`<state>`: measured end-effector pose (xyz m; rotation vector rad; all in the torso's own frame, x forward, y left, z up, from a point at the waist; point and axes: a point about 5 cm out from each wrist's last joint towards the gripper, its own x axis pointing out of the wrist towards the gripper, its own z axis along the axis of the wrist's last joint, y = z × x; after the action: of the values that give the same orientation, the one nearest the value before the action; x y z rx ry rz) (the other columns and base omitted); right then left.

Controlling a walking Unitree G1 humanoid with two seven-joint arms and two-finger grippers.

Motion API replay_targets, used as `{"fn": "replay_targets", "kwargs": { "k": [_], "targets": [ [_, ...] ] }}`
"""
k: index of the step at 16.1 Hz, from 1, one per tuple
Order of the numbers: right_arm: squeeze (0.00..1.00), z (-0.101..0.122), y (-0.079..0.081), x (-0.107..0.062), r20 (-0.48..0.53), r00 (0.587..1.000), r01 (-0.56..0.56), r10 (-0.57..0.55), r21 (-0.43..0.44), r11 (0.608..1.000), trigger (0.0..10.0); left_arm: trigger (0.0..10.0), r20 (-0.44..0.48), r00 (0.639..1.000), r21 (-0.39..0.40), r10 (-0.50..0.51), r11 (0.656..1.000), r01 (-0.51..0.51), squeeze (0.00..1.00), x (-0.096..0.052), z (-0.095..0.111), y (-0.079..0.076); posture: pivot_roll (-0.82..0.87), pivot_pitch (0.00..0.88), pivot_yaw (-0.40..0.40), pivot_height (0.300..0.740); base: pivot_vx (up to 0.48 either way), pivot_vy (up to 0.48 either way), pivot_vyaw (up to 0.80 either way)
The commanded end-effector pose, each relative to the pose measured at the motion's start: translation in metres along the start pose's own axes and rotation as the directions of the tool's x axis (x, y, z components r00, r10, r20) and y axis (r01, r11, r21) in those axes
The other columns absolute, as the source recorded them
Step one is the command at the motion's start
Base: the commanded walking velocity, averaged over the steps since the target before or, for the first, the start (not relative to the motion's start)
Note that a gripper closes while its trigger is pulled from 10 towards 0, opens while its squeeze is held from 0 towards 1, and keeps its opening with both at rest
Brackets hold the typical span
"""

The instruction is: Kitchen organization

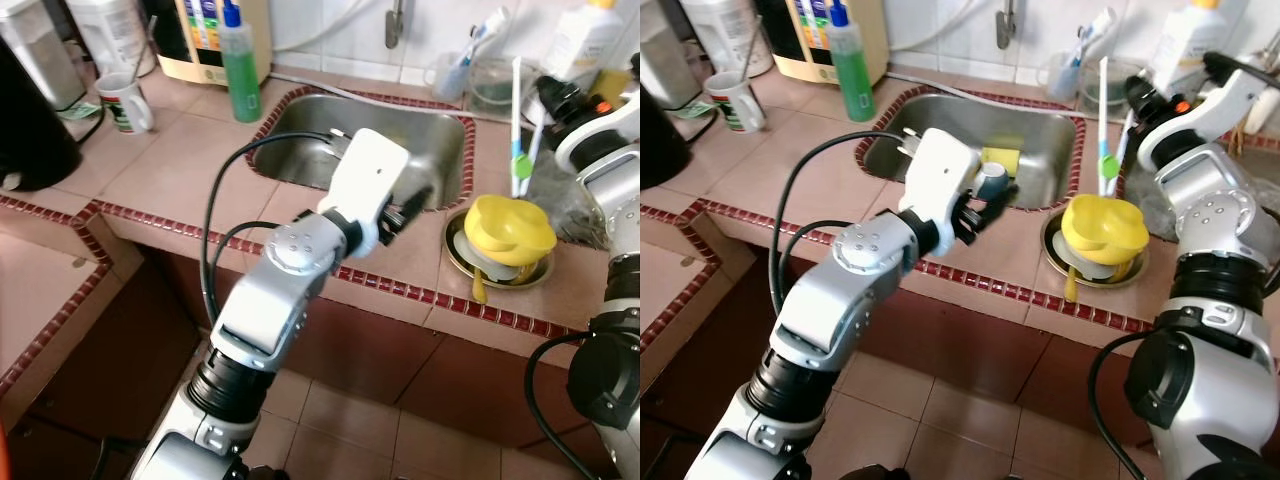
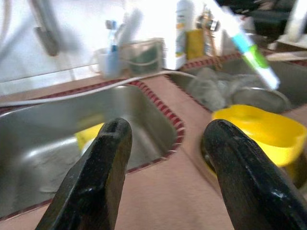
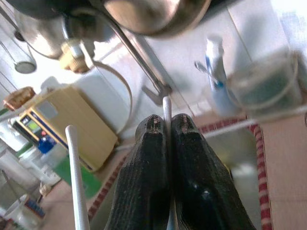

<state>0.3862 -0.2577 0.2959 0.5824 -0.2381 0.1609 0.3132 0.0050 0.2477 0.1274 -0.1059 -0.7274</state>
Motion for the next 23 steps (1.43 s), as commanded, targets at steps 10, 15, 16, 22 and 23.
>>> {"fn": "replay_targets", "kwargs": {
  "k": [10,15,16,22,23],
  "targets": [
    [0.0,0.013,0.025,-0.007,0.239,0.948,-0.107,0.212,-0.387,0.916,10.0,10.0,0.075,0.963,-0.144,0.26,0.958,-0.248,0.0,-0.003,0.001,0.084,-0.08,0.0,-0.023,0.74,0.0,0.0,0.0],
    [0.0,0.005,0.037,-0.015,0.244,0.933,-0.121,0.264,-0.48,0.869,10.0,10.0,0.083,0.958,-0.196,0.273,0.947,-0.253,0.0,-0.005,0.0,0.104,-0.09,0.0,-0.014,0.74,0.048,0.0,0.0],
    [0.0,0.005,0.037,-0.015,0.243,0.934,-0.118,0.263,-0.484,0.867,10.0,10.0,0.083,0.958,-0.199,0.274,0.947,-0.253,0.0,-0.005,0.0,0.104,-0.09,0.0,-0.013,0.74,0.255,0.0,0.0],
    [0.0,0.004,0.039,-0.017,0.238,0.933,-0.122,0.272,-0.501,0.857,10.0,10.0,0.088,0.962,-0.214,0.259,0.948,-0.236,0.0,-0.003,-0.002,0.105,-0.09,0.0,-0.016,0.74,0.307,0.0,0.0],
    [0.0,0.004,0.039,-0.017,0.237,0.933,-0.122,0.271,-0.501,0.857,10.0,10.0,0.089,0.962,-0.214,0.259,0.948,-0.236,0.0,-0.003,-0.002,0.105,-0.09,0.0,-0.016,0.74,0.33,0.0,0.0]
  ]
}}
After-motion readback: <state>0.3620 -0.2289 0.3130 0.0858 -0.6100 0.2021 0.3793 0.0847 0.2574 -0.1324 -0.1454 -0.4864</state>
